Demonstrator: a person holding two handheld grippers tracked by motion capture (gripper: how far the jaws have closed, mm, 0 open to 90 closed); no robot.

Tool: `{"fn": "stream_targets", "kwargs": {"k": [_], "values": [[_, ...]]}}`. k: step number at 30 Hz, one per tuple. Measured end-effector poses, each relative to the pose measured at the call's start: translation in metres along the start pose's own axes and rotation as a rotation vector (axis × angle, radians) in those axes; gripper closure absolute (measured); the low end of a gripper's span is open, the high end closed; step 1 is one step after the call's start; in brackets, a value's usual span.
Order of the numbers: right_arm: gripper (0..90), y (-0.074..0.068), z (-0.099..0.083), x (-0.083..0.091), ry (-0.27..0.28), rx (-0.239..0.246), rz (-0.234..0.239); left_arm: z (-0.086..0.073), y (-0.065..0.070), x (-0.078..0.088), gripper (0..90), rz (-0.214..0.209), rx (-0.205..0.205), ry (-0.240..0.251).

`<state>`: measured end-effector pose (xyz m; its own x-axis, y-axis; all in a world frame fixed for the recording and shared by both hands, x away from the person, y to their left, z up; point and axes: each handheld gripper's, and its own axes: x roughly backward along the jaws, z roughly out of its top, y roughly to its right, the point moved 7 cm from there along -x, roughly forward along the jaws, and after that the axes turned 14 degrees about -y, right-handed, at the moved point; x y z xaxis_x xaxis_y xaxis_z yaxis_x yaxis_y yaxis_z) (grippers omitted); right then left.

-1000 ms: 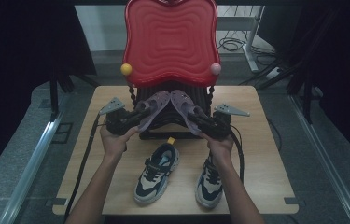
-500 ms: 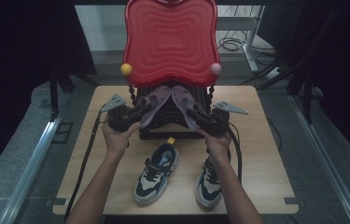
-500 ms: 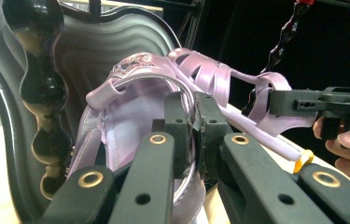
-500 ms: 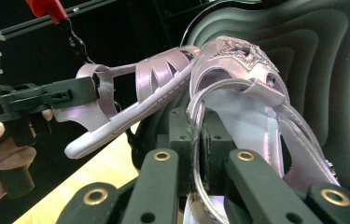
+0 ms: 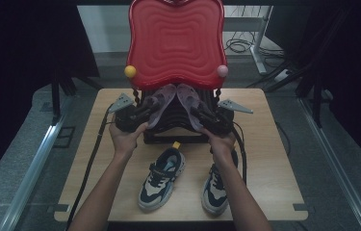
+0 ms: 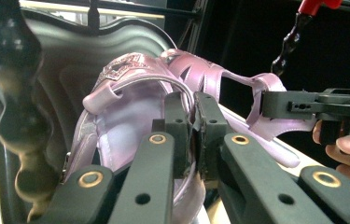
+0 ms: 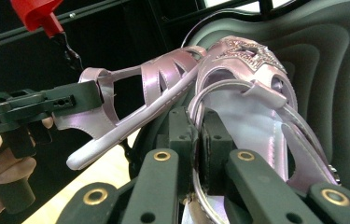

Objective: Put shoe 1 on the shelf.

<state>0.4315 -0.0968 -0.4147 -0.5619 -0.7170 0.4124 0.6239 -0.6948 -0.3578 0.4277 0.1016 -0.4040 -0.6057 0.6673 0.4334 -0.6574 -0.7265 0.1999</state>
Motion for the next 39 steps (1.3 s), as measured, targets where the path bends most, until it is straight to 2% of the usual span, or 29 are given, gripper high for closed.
{"fn": "stream_targets", "kwargs": {"k": [6, 14, 16, 20, 23, 26, 37, 39], "values": [[85.4, 0.003, 0.006, -0.006, 0.006, 0.012, -0.020, 0.000, -0.005, -0.008, 85.8, 0.014, -0.006, 0.011], [85.3, 0.005, 0.009, -0.012, 0.014, 0.034, -0.050, 0.002, -0.005, -0.015, 85.7, 0.034, -0.027, 0.011], [85.2, 0.005, 0.011, -0.012, 0.023, 0.058, -0.069, 0.004, -0.004, -0.017, 85.7, 0.036, -0.033, 0.014], [85.2, 0.007, 0.013, -0.013, 0.039, 0.072, -0.084, 0.005, -0.004, -0.021, 85.6, 0.049, -0.049, 0.017], [85.2, 0.010, 0.014, -0.015, 0.045, 0.055, -0.090, 0.005, -0.006, -0.025, 85.4, 0.059, -0.052, 0.019], [85.3, 0.011, 0.014, -0.019, 0.048, 0.058, -0.104, 0.005, -0.008, -0.029, 85.5, 0.068, -0.052, 0.028], [85.2, 0.015, 0.019, -0.032, 0.068, 0.096, -0.142, 0.003, -0.015, -0.039, 85.3, 0.105, -0.066, 0.047], [85.1, 0.018, 0.018, -0.037, 0.059, 0.118, -0.171, 0.001, -0.016, -0.042, 85.0, 0.117, -0.070, 0.038]]}}
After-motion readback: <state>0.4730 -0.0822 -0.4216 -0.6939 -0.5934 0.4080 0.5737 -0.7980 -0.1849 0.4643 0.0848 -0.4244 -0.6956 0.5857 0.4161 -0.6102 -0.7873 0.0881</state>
